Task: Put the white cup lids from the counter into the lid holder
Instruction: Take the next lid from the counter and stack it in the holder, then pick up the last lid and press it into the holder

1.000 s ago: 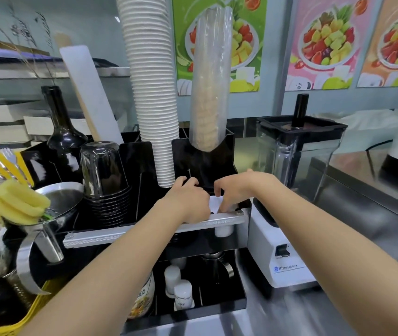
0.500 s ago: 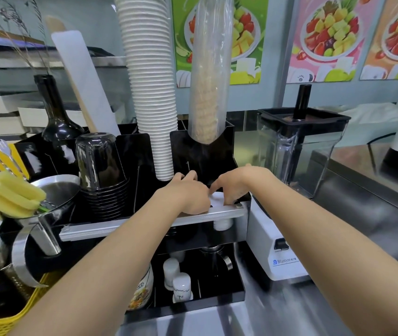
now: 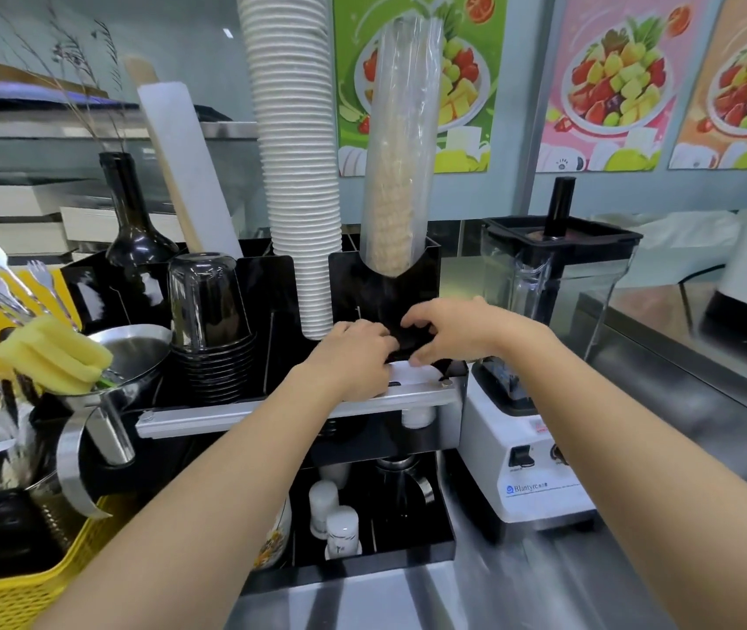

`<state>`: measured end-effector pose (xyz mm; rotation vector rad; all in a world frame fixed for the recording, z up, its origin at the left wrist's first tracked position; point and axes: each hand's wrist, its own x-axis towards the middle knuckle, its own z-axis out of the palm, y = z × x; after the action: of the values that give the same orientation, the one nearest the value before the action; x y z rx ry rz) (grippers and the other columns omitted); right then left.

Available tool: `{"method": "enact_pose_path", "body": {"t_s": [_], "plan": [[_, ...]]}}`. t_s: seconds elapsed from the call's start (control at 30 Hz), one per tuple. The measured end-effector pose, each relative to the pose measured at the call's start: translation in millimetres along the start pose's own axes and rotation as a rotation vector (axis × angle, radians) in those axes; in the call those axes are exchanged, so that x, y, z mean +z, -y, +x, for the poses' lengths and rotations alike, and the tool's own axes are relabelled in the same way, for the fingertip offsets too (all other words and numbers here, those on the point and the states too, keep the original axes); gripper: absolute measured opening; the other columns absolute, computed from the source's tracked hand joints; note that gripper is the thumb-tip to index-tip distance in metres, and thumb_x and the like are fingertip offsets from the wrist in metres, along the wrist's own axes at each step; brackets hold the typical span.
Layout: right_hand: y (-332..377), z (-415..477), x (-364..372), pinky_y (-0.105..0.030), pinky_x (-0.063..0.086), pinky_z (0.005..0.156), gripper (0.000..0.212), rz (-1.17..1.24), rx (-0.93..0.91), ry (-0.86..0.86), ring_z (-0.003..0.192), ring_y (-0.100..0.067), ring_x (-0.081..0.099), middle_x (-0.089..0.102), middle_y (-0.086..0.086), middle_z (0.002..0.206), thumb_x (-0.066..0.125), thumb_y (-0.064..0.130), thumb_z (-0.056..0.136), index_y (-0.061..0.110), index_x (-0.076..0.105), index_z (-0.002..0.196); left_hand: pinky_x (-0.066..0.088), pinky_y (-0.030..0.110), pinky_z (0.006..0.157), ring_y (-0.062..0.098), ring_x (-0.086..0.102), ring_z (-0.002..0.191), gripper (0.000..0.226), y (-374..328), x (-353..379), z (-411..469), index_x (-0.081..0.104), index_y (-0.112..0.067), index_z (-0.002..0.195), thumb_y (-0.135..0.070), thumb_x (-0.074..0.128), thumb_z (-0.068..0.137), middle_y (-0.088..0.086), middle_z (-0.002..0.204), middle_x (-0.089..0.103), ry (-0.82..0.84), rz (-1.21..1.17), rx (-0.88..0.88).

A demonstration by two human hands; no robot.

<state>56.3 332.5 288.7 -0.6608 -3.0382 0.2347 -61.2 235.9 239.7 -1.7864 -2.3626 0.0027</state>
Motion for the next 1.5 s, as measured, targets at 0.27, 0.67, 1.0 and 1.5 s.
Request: {"method": "enact_pose_path", "body": {"t_s": [0.27, 0.67, 1.0, 1.5], "plan": [[38.5, -52.5, 19.0, -0.042, 0.050, 0.086, 0.040, 0.284, -0.098, -0.507, 0.095, -0.018, 0.060, 0.063, -0.002, 0.115, 0.058, 0.029, 0.088, 0.019, 0.050, 0.127, 0.034, 0.034, 0.104, 0.021, 0.046, 0.125, 0.043, 12.0, -27.2, -99.2, 0.048, -0.014, 0.131, -0.031, 0.048, 0.091, 0.003, 0.134, 0.055, -0.523, -0.307, -0.111], [144.8, -85.5, 192.7, -0.037, 0.045, 0.097, 0.056, 0.405, -0.278, -0.377, 0.117, -0.024, 0.054, 0.057, -0.006, 0.129, 0.059, 0.038, 0.085, 0.012, 0.046, 0.132, 0.030, 0.022, 0.100, 0.013, 0.046, 0.124, 0.053, 32.3, 85.1, -274.4, 0.045, -0.016, 0.133, -0.041, 0.045, 0.086, 0.001, 0.133, 0.055, -0.539, -0.529, -0.521], [185.3, -88.9, 311.5, -0.035, 0.018, 0.113, 0.093, 0.363, -0.125, 0.224, 0.140, -0.023, 0.021, 0.020, -0.007, 0.154, 0.064, 0.047, 0.077, 0.013, 0.011, 0.146, 0.023, 0.022, 0.106, 0.015, 0.032, 0.135, 0.059, 30.8, 193.5, -324.1, 0.030, -0.018, 0.140, -0.038, 0.052, 0.090, -0.003, 0.145, 0.038, -0.086, -0.733, -0.632], [195.3, -94.0, 334.8, -0.027, 0.027, 0.098, 0.062, 0.476, -0.056, 0.026, 0.122, -0.019, 0.037, 0.045, 0.002, 0.133, 0.057, 0.043, 0.077, 0.022, 0.037, 0.131, 0.033, 0.031, 0.110, 0.008, 0.040, 0.130, 0.051, 10.0, 217.8, -327.2, 0.038, -0.026, 0.137, -0.024, 0.056, 0.089, -0.010, 0.142, 0.045, -0.088, -1.036, -0.719]]}}
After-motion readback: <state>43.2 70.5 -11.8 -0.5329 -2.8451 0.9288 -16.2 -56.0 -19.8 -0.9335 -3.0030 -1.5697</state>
